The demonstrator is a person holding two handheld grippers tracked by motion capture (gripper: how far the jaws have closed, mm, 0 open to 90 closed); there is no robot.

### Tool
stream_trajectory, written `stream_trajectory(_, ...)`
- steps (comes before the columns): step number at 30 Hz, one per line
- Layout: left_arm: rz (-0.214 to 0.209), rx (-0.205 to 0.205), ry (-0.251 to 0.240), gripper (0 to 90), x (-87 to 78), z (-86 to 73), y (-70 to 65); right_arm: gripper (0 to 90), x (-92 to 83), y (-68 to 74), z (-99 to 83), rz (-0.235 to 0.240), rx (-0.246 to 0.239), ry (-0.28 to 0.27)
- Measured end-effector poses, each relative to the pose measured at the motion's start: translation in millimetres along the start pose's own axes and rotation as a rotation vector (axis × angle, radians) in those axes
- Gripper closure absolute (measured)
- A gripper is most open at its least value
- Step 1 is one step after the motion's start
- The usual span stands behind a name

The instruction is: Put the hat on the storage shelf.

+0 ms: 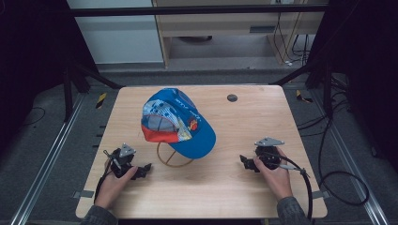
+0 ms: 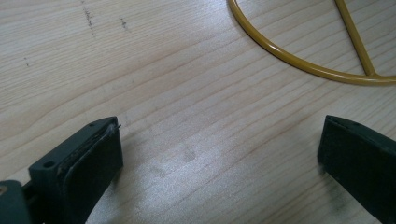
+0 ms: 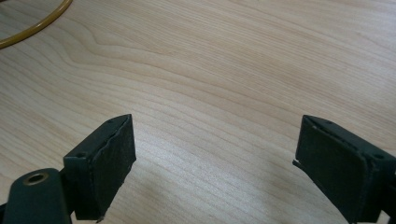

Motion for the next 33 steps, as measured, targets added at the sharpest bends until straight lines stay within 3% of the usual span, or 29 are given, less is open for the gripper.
stream_trajectory(13,0.000,0.000,0.000,0.0,0.0,0.0,0.0,9.4,15.1,-1.6,-6.7,-0.012,0.036,0.034)
stream_trajectory(33,-0.001,0.000,0.001,0.0,0.0,-0.1,-0.1,6.9,18.7,1.2,-8.3,-0.049,-0.005,0.032)
Point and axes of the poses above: each handheld gripper's, and its own axes: x roughly forward along the jaws, z roughly out of its top, y roughly to its left, the point moved 8 cm from there along x, roughly forward along the jaws, and after that the axes turned 1 degree about -z, right-handed, at the moved point
